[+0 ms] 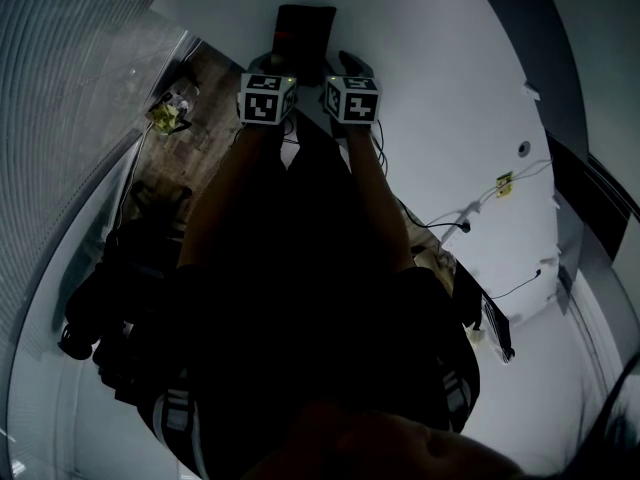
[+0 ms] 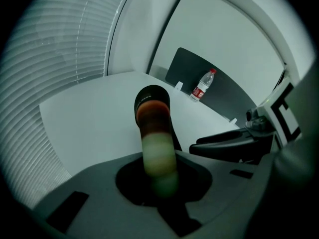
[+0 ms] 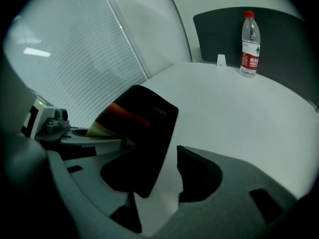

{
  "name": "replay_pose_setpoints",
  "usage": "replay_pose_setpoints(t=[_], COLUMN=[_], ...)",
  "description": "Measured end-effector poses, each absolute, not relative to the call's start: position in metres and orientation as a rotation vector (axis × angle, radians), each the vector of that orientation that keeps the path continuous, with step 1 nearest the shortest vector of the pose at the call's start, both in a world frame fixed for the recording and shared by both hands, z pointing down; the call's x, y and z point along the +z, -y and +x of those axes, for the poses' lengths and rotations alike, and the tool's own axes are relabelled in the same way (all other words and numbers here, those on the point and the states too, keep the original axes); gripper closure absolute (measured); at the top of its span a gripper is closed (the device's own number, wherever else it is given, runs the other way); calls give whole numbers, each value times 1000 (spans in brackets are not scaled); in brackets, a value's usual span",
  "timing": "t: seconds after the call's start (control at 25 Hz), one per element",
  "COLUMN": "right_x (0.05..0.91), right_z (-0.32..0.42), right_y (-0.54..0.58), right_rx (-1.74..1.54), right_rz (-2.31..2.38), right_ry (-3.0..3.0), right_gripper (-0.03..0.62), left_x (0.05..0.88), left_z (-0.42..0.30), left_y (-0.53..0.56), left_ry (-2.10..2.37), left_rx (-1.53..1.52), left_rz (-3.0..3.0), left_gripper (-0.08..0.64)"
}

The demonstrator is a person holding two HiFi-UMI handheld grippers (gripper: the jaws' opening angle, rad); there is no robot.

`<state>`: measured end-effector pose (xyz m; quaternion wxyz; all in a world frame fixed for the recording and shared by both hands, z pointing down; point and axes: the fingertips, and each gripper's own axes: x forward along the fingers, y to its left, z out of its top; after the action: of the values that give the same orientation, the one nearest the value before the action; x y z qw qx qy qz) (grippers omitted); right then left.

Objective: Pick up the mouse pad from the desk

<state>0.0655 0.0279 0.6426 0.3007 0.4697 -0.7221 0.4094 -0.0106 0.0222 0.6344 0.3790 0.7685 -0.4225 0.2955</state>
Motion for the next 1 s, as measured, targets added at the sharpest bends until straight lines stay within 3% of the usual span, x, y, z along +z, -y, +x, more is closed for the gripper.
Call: replay_pose_setpoints(t=[0.68,1.0], right_x=[613,592], right_z=[72,76], right_y=[-26,-23], right_rx=[1085,1048], right_rz=[1297,1346], right_ry=[1941,1957], right_gripper=[399,436], left_x=[598,569], left_z=[-21,-29], left_y=[-21,-15], left_ry=[1132,1175], left_rx=[738,700], left_rz=[2015,2070], left_gripper=[532,532])
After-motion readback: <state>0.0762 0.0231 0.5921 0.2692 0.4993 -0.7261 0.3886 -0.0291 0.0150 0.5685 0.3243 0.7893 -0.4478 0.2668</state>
